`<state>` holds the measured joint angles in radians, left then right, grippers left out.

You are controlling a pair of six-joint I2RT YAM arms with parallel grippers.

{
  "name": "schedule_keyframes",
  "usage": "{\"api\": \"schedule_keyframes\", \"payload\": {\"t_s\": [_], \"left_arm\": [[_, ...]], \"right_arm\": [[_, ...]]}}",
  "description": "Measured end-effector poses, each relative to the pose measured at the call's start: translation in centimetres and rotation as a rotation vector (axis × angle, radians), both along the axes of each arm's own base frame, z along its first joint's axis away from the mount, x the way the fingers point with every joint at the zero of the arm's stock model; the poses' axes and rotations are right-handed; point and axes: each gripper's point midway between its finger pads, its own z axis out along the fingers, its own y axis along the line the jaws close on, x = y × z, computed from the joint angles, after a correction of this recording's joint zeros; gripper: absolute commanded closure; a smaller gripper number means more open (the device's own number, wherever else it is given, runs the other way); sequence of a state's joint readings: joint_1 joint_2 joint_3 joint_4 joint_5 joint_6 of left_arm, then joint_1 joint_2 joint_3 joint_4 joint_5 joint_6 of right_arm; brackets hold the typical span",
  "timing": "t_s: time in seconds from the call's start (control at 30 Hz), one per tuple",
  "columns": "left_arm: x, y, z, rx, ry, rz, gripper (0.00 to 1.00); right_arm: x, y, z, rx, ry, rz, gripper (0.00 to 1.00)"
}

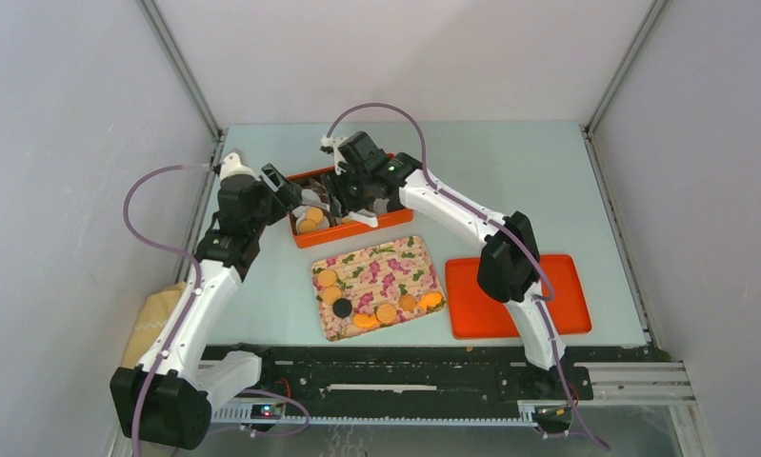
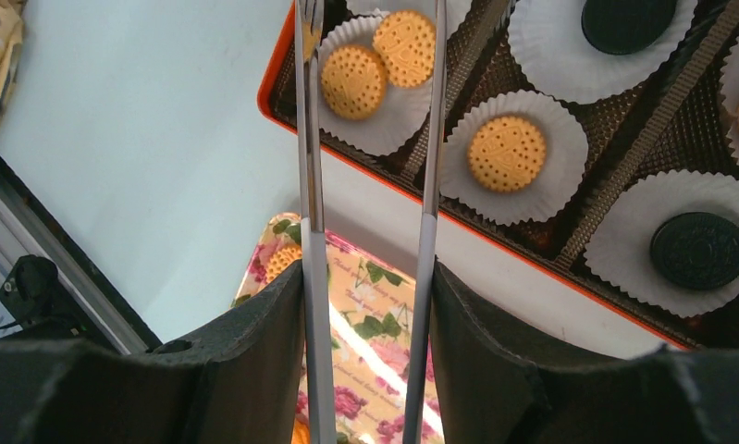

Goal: Pack the cookies

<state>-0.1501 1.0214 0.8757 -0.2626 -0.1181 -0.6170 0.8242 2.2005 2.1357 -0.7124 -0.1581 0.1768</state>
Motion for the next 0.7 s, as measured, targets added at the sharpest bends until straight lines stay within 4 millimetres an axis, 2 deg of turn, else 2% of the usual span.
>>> {"api": "schedule_keyframes", "payload": {"t_s": [0.1,0.37,0.7], "left_arm": [[-0.1,0.0,0.2,0.004,-0.007,-0.002,0.23],[-0.1,0.0,0.2,0.004,-0.011,-0.003,0.23],[-0.1,-0.2,0.0,0.000,-0.009,-0.013,0.23]], "right_arm": [[0.0,0.0,-0.5,-0.009,0.008,0.000,0.45],[-0.2,-0.5,-3.6,-0.074,0.055,-0.005,0.46],[-0.7,-0.7,-4.4,-0.109,0.063,-0.007,0.46]]}}
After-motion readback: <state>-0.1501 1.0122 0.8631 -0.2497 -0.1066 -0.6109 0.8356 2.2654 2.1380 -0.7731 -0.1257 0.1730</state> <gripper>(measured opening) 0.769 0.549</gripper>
